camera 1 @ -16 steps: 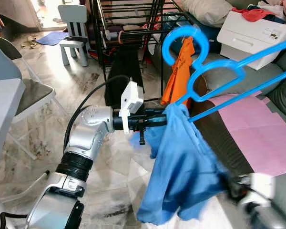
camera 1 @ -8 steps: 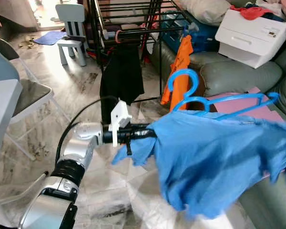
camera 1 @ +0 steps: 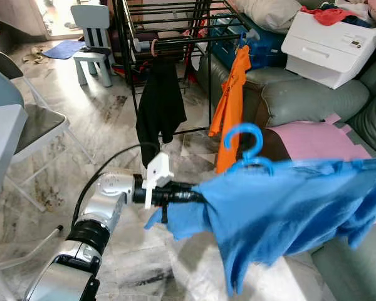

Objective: Hang hanger

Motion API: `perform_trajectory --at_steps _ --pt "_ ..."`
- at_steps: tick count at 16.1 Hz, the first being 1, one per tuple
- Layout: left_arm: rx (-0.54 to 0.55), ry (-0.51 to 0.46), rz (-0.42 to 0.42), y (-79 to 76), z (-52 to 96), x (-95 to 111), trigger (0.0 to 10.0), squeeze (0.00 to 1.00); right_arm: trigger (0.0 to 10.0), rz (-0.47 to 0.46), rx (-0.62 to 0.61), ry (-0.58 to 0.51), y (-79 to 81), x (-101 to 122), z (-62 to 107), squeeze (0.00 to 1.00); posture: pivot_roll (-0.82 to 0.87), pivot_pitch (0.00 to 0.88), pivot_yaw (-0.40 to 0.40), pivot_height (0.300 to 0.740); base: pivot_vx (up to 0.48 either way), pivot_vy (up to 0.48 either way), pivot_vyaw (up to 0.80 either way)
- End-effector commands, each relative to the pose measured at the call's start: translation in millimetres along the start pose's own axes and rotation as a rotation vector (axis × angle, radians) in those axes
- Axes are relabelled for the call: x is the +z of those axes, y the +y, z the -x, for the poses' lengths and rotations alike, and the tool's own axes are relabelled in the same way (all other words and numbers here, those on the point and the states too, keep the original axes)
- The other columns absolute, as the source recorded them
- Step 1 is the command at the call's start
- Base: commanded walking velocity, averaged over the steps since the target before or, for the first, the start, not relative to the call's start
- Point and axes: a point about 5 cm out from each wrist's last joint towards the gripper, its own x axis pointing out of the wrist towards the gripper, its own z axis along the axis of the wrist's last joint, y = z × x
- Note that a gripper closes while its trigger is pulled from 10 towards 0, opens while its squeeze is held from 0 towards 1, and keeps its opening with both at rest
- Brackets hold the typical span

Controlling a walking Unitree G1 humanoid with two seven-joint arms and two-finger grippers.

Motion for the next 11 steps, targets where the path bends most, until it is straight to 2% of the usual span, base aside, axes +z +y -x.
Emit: perform_trajectory --at_steps 1,5,7,9,11 --pt "0.003 0.032 -0.007 0.5 8.0 -3.4 0.0 0.00 0.0 -0.012 -0.010 -0.026 2.1 9.4 -1.4 0.00 0.03 0.000 -0.058 0.740 0.000 0.000 0.00" --pt "0.007 0.111 -0.039 -0.4 8.2 -12.7 0.0 0.00 0.0 -0.019 0.010 -0.018 10.0 9.7 -2.6 0.00 0.03 0.000 -0.058 0.740 0.000 0.000 0.00" --pt "0.053 0.144 -0.074 1.3 5.9 -16.4 0.0 0.00 0.0 -0.026 0.028 -0.022 16.5 11.5 -3.1 0.00 0.03 0.000 -0.055 0.740 0.000 0.000 0.00" --pt "0.123 0.158 -0.071 4.2 2.3 -20.7 0.0 0.00 0.0 -0.031 0.050 -0.019 25.0 10.7 -3.0 0.00 0.02 0.000 -0.054 0.740 0.000 0.000 0.00" --pt "0.214 0.161 -0.070 7.7 -7.8 -23.3 0.0 0.00 0.0 -0.044 0.085 -0.006 39.0 6.8 -3.0 0.00 0.02 0.000 -0.055 0.740 0.000 0.000 0.00"
